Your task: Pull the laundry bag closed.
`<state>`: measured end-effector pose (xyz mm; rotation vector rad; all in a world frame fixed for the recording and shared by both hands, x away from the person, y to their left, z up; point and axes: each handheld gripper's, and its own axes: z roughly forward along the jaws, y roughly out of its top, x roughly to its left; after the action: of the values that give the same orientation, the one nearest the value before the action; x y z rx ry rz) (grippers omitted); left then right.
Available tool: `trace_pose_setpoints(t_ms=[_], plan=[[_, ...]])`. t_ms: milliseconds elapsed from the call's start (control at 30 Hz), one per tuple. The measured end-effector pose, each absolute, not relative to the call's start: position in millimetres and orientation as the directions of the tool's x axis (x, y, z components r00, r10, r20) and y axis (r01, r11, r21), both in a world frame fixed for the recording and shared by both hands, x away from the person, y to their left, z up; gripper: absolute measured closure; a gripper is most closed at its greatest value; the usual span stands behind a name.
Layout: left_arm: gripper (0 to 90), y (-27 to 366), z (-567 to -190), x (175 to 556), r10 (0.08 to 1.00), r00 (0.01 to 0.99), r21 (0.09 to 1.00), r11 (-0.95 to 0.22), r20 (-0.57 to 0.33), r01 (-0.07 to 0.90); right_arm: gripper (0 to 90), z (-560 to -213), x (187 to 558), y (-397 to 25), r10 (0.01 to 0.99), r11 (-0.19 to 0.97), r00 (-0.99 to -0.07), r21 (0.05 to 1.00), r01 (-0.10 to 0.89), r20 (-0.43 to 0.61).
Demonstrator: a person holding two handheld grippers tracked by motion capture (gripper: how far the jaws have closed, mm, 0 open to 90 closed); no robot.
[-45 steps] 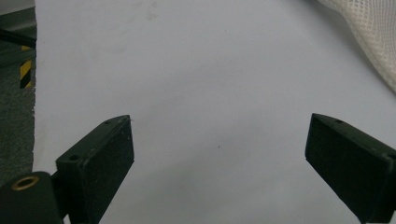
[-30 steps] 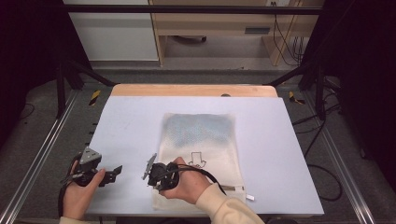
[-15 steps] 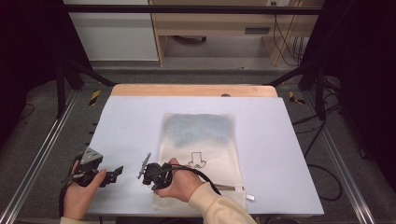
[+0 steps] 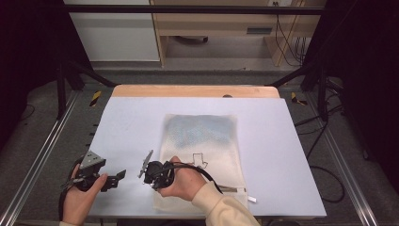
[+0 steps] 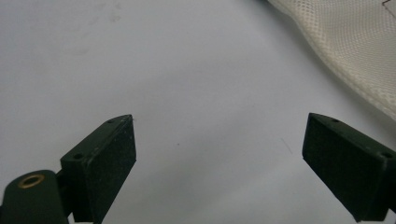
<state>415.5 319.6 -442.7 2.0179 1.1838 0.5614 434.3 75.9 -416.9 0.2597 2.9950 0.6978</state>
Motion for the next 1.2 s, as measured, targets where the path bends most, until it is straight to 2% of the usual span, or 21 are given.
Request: trace_pose_setpoints(t_ms=[367, 633, 933, 1000, 1033, 1200], plan=[[8.0, 314, -436, 401, 0.851, 0.525, 0.778, -0.315, -0.023, 0.544, 81.9, -404, 434, 67, 0.16, 0.871, -0.987, 0.474, 0.13, -0.024], [6.8, 307, -439, 398, 0.798, 0.593, 0.785, -0.297, -0.109, 0.544, 81.8, -407, 440, 57, 0.171, 0.851, -0.985, 0.504, 0.145, -0.005], [6.3, 271, -439, 388, 0.726, 0.676, 0.78, -0.347, -0.127, 0.52, 81.8, -416, 444, 56, 0.178, 0.841, -0.984, 0.518, 0.159, 0.012], [7.2, 265, -440, 386, 0.702, 0.69, 0.787, -0.323, -0.173, 0.526, 81.8, -417, 444, 57, 0.179, 0.84, -0.984, 0.518, 0.161, 0.015], [8.3, 263, -441, 386, 0.678, 0.696, 0.791, -0.281, -0.237, 0.543, 81.8, -417, 444, 57, 0.178, 0.842, -0.984, 0.515, 0.159, 0.013], [12.3, 256, -443, 386, 0.668, 0.704, 0.789, -0.287, -0.242, 0.543, 81.8, -417, 445, 56, 0.174, 0.836, -0.985, 0.526, 0.157, 0.017]])
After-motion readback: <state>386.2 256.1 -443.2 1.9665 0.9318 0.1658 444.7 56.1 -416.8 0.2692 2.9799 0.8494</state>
